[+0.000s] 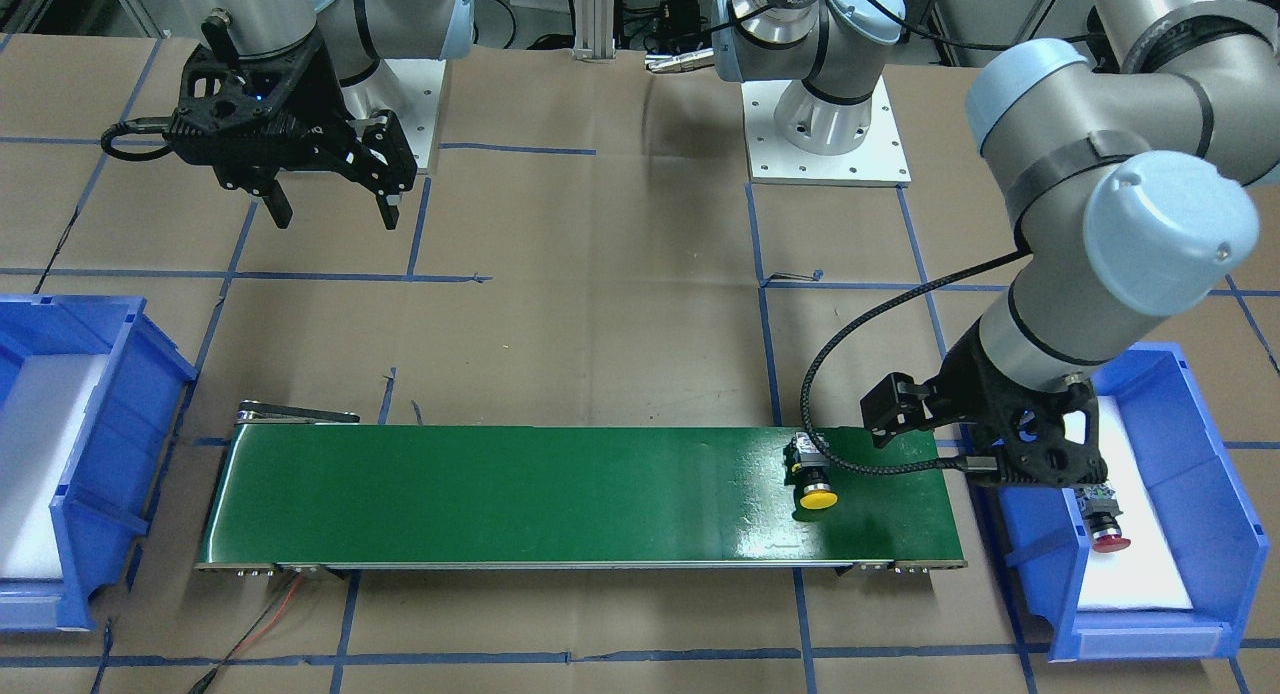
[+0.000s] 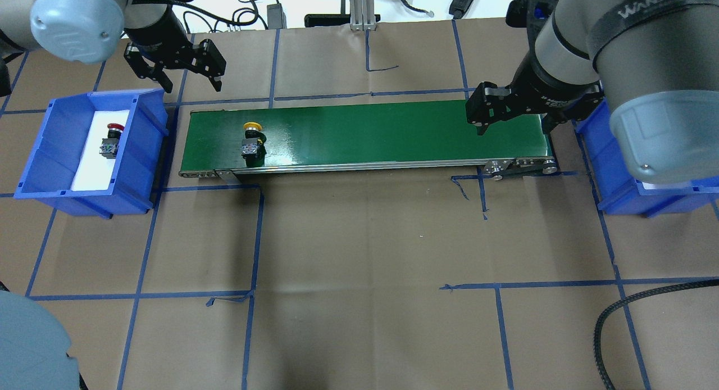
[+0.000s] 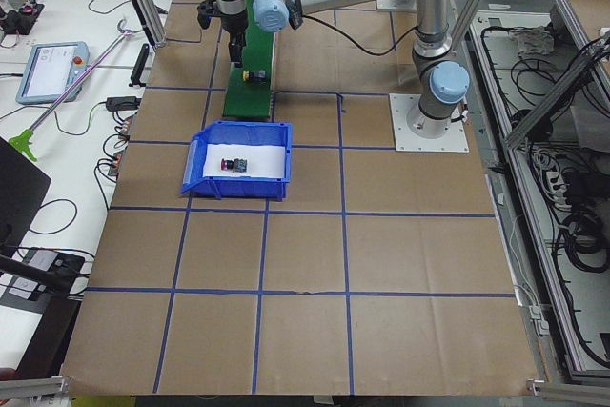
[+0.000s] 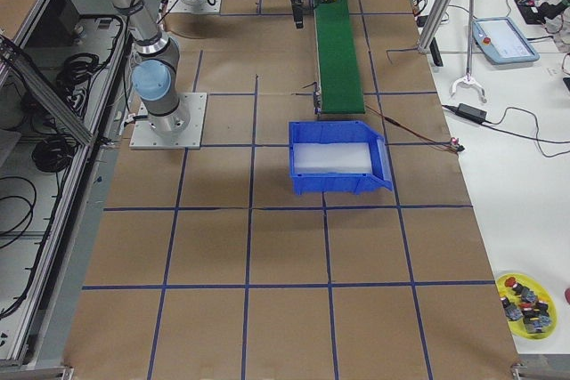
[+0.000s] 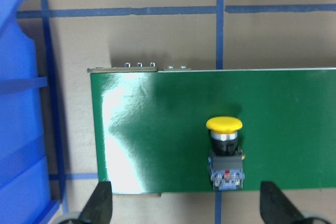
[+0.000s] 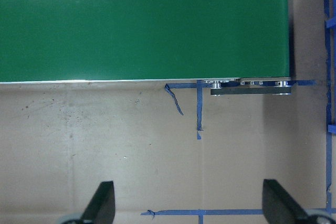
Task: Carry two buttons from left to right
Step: 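Open the left gripper and raise it back toward the bin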
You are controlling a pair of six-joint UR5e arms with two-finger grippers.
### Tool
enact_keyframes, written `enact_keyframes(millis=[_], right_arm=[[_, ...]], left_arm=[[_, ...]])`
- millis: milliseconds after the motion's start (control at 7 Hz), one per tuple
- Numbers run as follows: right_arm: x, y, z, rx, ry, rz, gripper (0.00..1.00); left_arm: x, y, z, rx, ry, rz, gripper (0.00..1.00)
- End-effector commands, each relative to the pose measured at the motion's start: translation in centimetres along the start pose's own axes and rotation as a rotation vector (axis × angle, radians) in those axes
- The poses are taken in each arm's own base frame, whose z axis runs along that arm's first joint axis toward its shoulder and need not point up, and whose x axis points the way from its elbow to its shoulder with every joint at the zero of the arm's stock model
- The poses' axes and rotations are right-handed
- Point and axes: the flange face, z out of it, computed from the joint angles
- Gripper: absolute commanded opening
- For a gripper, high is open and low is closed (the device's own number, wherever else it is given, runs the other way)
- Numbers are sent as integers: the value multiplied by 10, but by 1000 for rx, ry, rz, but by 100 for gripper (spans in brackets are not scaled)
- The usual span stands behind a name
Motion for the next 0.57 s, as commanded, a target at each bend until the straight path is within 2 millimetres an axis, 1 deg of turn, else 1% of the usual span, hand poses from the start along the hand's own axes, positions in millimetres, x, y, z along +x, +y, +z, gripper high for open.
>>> enact_keyframes(millis=[0,143,286,429], right_arm=[[0,0,0,0,0,-1,100],[0,0,0,0,0,-1,100],[0,0,0,-2,0,-1,100],[0,0,-1,1,0,-1,100]], left_arm=[[-36,-5,-15,10,-1,-29,100],[-81,-5,-15,8,-2,-31,100],[-119,-3,-15,9,-6,-54,100],[-158,1,-9,-1,-6,-59,100]])
